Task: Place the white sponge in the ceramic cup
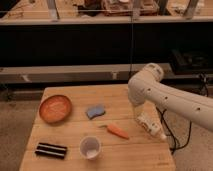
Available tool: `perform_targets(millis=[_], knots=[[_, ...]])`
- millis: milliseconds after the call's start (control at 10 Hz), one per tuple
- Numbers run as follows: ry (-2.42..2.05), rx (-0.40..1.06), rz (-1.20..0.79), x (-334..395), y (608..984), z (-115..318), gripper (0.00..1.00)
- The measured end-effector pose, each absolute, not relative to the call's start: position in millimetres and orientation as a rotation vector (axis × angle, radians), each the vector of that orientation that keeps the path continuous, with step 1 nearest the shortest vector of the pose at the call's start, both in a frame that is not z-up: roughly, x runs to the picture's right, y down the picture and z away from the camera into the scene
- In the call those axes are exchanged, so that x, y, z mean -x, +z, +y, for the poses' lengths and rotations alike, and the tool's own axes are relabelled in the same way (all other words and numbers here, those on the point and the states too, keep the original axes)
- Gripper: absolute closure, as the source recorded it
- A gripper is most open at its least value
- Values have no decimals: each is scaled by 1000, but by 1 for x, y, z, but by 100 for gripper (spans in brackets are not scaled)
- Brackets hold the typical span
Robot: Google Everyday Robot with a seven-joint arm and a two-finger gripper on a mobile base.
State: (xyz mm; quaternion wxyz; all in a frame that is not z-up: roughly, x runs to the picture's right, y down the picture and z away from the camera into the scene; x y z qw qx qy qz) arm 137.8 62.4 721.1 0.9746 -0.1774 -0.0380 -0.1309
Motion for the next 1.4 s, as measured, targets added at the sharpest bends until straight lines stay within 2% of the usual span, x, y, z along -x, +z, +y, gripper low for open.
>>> perform_targets(millis=[1400], knots=[[-342,303,-197,-54,762,51,20]])
